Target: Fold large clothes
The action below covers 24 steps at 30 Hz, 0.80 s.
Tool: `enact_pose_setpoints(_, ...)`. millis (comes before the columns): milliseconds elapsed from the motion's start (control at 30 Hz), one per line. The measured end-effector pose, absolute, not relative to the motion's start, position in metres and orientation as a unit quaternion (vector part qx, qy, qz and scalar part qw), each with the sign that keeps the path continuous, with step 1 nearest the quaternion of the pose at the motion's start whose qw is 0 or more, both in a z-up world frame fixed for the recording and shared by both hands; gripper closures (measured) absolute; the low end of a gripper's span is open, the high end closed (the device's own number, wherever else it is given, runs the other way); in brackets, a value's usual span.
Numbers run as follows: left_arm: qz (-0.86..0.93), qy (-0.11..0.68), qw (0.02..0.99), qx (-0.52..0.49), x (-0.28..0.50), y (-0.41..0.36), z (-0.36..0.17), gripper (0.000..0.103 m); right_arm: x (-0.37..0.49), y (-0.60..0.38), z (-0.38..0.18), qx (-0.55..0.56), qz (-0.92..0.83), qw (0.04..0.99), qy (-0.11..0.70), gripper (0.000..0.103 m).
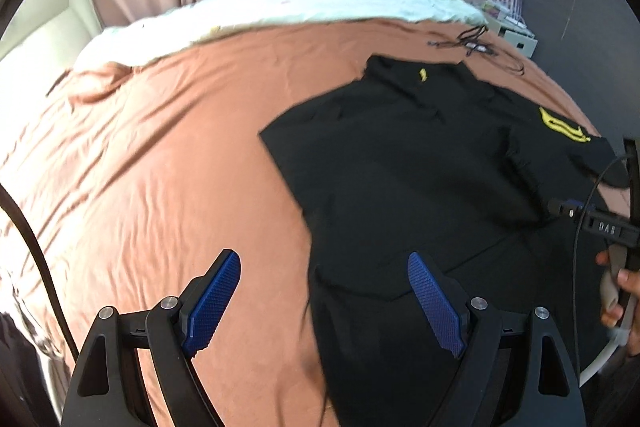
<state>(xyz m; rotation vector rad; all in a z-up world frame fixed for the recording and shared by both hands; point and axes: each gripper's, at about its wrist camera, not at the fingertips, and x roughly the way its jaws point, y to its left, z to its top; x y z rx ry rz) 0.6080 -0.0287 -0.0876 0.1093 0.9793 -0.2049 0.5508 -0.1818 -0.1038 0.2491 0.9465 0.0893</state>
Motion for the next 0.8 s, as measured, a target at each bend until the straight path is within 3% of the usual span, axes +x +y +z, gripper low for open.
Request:
enact_pose_setpoints(233,-0.099,0.495,0.862,0.041,0.61,-0.02,-0.13,0.024,0.566,-0.166,-0.115,0.06,-0.007,0.881,0.469,0.025)
enact_pose_setpoints(400,-0.103,0.514,0.85,0.048,0.613,-0.027,-0.154,0.029,0.561,-0.185,-0.11,0.062,-0.053,0.89,0.448,0.035)
enact_pose_setpoints(567,-0.099,0.517,0.848,0.064,0.613,-0.031,-0.161,0.031,0.54,-0.258,-0.101,0.157,-0.144,0.889,0.407,0.034)
enact_pose_setpoints(700,-0.091,0.525,0.844,0.067,0.618,-0.032,-0.165,0.044,0.516,-0.308,-0.107,0.269,-0.144,0.871,0.384,0.034)
enact_pose_setpoints(800,-0.088,0.528,0.842,0.068,0.622,-0.033,-0.169,0.049,0.509,-0.322,-0.12,0.325,-0.112,0.857,0.384,0.034)
